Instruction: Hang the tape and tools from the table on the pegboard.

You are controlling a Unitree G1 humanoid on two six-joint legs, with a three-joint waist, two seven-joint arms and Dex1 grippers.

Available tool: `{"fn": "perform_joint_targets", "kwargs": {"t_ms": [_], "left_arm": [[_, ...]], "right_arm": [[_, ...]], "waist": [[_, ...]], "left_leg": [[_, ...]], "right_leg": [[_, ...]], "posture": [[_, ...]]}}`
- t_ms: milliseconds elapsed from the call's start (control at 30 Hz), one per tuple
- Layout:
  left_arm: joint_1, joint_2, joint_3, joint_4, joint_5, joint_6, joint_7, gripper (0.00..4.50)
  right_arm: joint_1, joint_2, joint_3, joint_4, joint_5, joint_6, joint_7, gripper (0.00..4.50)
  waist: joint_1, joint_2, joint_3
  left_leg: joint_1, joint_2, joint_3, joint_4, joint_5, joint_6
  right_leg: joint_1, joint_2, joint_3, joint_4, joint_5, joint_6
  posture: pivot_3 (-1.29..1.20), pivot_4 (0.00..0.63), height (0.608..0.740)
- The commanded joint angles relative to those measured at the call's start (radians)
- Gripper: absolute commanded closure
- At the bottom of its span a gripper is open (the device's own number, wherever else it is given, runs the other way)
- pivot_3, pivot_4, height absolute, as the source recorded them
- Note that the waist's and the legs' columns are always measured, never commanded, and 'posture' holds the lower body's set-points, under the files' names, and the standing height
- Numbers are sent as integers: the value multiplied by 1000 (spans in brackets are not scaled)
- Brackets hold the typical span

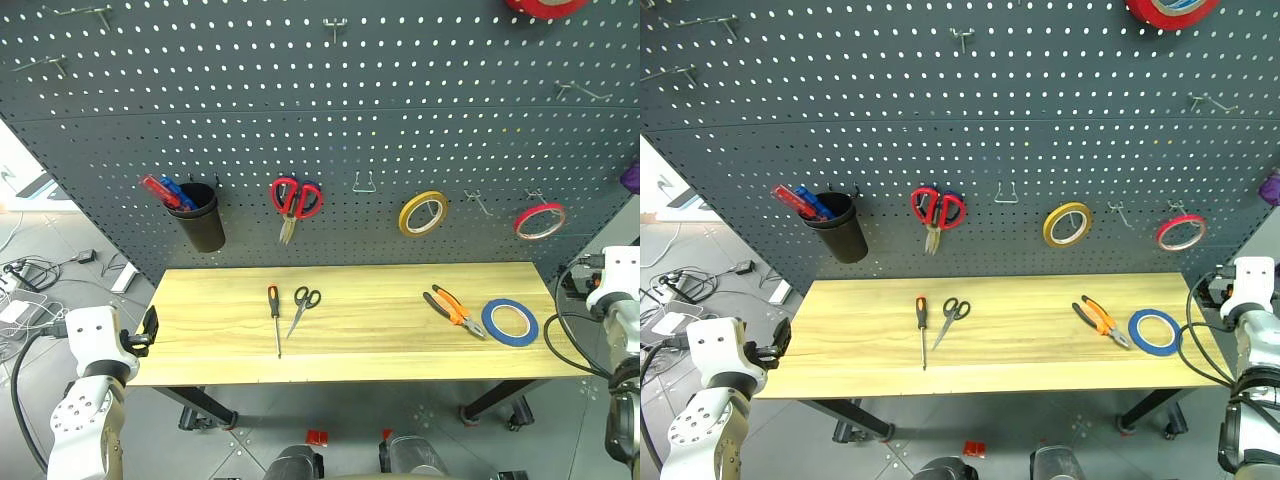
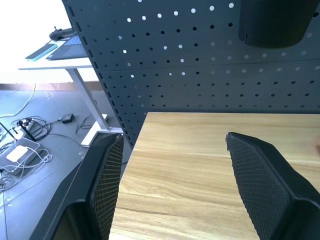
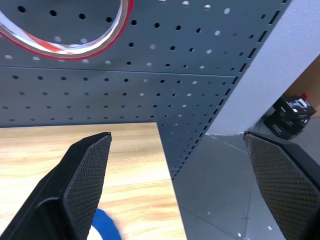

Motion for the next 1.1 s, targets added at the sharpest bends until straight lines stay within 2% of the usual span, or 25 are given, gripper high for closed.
{"fn": "perform_joint_targets", "kwargs": {"t_ms": [33, 433, 667, 833, 967, 1100], "left_arm": [[0, 23, 13, -3, 16, -22, 1, 1066], [17, 2, 11, -51, 15, -44, -10, 1066], [1, -7, -25, -121, -15, 57, -16, 1066], [-30, 10, -113, -234, -57, 126, -90, 1066], [-23, 112, -274, -350, -17, 169, -229, 1066], [-47, 177, -399, -433, -57, 211, -358, 1066]], "right_arm": [[-22, -1, 0, -28, -1, -23, 2, 0], [12, 25, 22, -93, -1, 14, 67, 0], [150, 25, 106, -346, -27, 140, 160, 0], [281, 5, 142, -559, -25, 190, 252, 0], [330, -6, 142, -692, -8, 266, 302, 0], [337, -18, 190, -767, -45, 364, 327, 0]], "waist": [[0, 0, 0], [-2, 0, 0], [-2, 0, 3], [0, 2, 26], [-3, 3, 60], [-7, 4, 89]], "left_leg": [[0, 0, 0, 0, 0, 0], [0, 0, 0, 0, 0, 0], [0, 0, 0, 0, -1, 1], [0, 1, 0, 1, -1, 1], [0, 1, 1, 1, 0, 1], [0, 2, 4, 1, 0, 2]], "right_leg": [[0, 0, 0, 0, 0, 0], [0, 0, 0, 0, 0, 0], [0, 0, 0, 0, 0, 0], [0, 0, 0, 0, 0, 0], [1, 1, 1, 0, 2, -1], [-1, 1, 3, 0, 3, -2]], "posture": [[-182, 34, 740], [-198, 55, 740], [-236, 98, 740], [-262, 145, 740], [-285, 188, 740], [-300, 223, 740]]}}
